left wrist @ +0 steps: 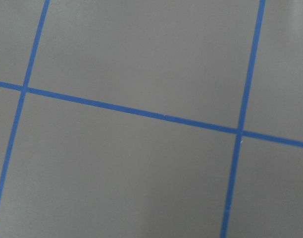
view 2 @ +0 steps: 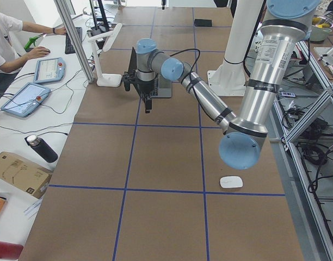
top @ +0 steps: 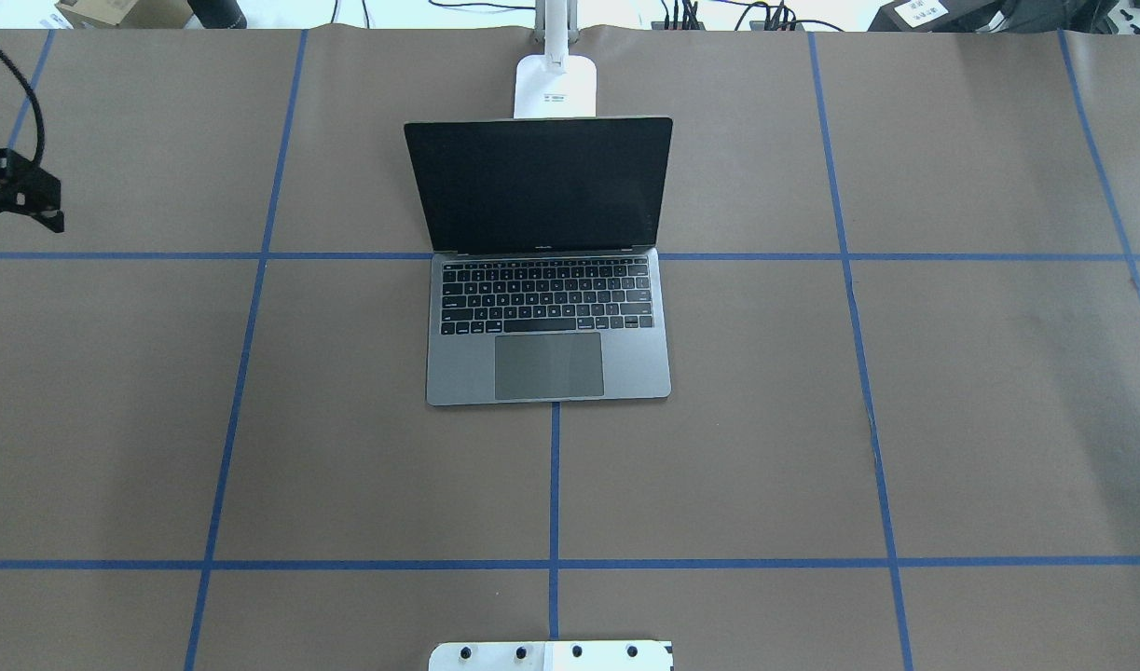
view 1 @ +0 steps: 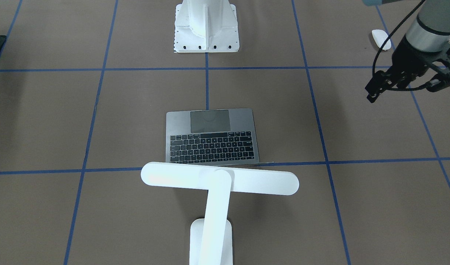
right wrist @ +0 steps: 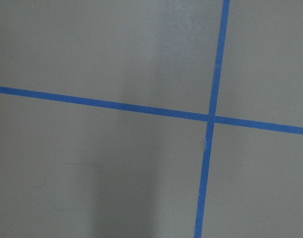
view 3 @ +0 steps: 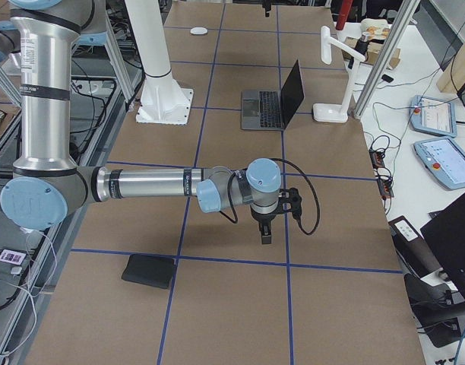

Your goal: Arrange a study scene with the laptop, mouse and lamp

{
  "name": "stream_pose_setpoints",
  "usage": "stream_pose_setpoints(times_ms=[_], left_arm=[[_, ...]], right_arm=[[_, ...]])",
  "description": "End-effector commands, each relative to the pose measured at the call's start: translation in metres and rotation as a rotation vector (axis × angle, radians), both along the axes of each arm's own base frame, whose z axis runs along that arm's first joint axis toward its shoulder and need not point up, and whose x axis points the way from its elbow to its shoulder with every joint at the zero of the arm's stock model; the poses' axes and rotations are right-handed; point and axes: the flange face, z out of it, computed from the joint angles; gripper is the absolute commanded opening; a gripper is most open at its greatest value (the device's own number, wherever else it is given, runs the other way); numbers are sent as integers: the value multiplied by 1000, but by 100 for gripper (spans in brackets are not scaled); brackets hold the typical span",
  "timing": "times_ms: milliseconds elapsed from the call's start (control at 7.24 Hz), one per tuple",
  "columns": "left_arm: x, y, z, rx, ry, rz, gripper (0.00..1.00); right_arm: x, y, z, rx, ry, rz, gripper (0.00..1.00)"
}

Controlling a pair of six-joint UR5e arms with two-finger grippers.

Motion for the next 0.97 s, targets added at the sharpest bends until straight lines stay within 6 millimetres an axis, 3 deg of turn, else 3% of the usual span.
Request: stream_pose_setpoints(times_ms=[0,276,415,691,829], left_arm=[[-39,38,61,59,43,150,99],[-45,38,61,51,60,138,100],[-44,37,54,63,63,136,100],[-48,47,30,111,77,135,100],[-49,49,24,121,80,134,100]], right_arm=[[-15,5,-14,-61,8,58,100],[-10,68,29,-109,31,6,100],[-5,100,52,-27,36,-107,98],[-1,127,90,48,38,-273,97],[-1,141,126,86,1,-390,96]])
